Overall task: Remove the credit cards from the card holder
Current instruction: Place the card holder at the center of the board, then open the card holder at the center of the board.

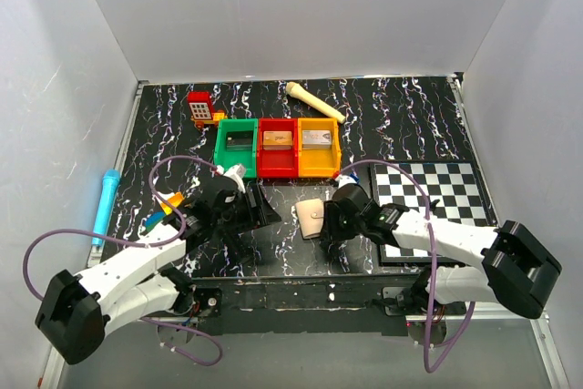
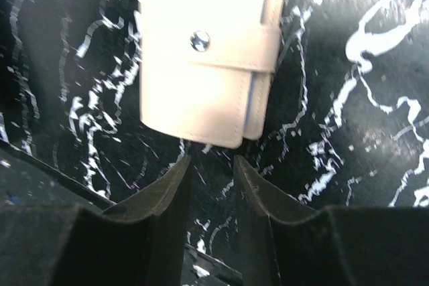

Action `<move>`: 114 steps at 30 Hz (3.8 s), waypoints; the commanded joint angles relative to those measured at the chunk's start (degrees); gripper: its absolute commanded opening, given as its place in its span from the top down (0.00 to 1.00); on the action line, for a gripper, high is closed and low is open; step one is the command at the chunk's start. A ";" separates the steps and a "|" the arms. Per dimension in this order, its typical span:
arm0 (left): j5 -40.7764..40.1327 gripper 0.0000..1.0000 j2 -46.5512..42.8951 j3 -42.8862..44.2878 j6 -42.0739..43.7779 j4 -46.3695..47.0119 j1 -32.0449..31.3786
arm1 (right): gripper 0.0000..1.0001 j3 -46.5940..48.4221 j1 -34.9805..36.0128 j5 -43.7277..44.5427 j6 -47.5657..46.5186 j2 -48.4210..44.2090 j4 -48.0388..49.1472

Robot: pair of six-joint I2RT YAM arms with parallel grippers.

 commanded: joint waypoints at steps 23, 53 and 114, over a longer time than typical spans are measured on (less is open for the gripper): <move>-3.32 0.39 9.87 3.07 -1.79 7.38 -3.88 | 0.62 1.76 -1.42 -5.03 3.54 4.34 5.29; 3.62 0.83 30.79 8.08 2.69 23.02 -4.23 | 0.45 -7.90 -15.22 -22.33 8.02 -0.43 21.70; 2.04 0.81 37.91 6.85 1.20 23.47 -5.90 | 0.50 -6.05 -15.40 -21.89 8.55 7.04 25.92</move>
